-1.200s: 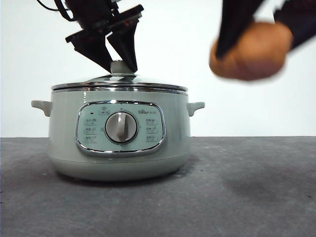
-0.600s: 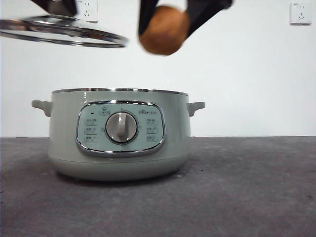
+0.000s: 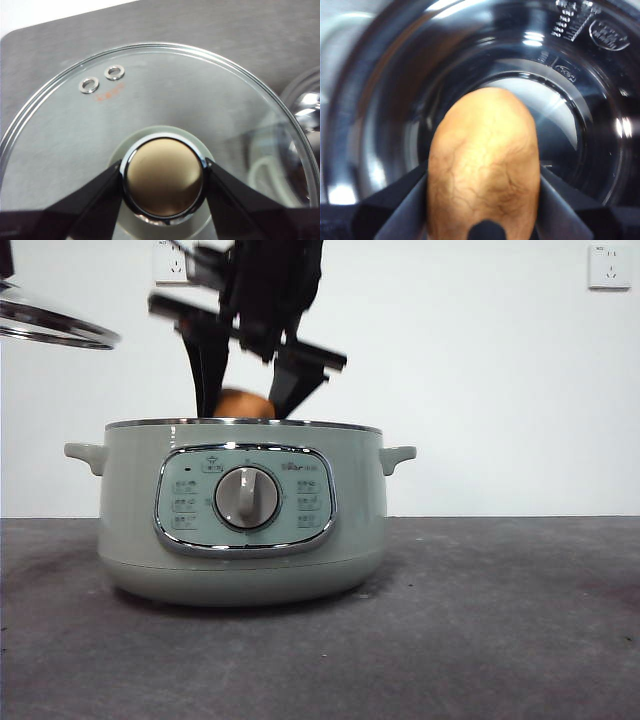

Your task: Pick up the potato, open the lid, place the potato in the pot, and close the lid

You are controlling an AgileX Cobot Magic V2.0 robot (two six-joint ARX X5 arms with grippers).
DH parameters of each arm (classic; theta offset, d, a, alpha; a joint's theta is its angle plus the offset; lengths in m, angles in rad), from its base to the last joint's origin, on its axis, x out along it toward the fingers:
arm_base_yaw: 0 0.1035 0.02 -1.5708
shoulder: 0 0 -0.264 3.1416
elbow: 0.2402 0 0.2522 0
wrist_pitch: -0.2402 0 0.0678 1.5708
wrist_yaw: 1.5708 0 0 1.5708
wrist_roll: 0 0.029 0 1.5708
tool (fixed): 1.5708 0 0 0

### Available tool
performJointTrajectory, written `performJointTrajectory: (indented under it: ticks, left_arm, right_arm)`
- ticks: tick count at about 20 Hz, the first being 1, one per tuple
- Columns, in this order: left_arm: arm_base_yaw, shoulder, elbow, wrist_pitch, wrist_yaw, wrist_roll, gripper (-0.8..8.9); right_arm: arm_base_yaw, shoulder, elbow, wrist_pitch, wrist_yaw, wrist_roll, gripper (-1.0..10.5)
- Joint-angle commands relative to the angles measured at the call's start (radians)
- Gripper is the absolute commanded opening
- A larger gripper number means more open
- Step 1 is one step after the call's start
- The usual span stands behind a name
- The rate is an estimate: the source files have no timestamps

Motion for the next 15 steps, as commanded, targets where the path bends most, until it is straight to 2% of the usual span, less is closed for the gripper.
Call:
performJointTrajectory:
  ticks: [1, 9, 10, 11, 12, 13, 15]
  left_arm:
    - [0.02, -0.013, 0.007, 0.039, 0.034, -0.013, -0.13]
    - [0.031, -0.01, 0.007, 0.037, 0.075, -0.032, -0.13]
    - [0.031, -0.01, 0.007, 0.037, 0.089, -0.036, -0.13]
    - [0.031, -0.01, 0.007, 0.037, 0.1, -0.039, -0.12]
    - [0.031, -0.01, 0.007, 0.037, 0.102, -0.039, -0.12]
    - [0.031, -0.01, 0.007, 0.037, 0.103, -0.039, -0.13]
    - [0.031, -0.01, 0.007, 0.034, 0.103, -0.039, -0.13]
  right_arm:
    - [-0.012, 0.051, 0.003, 0.007, 0.005, -0.014, 0.0]
    - [-0.021, 0.122, 0.003, 0.021, 0.002, -0.04, 0.1]
    - [-0.021, 0.122, 0.003, 0.016, 0.002, -0.04, 1.0]
    - [-0.021, 0.122, 0.003, 0.014, 0.002, -0.039, 3.3]
    - [-0.021, 0.122, 0.003, 0.014, 0.003, -0.04, 6.2]
    - [-0.021, 0.122, 0.003, 0.014, 0.002, -0.042, 7.4]
    - [-0.02, 0.122, 0.003, 0.013, 0.003, -0.046, 7.6]
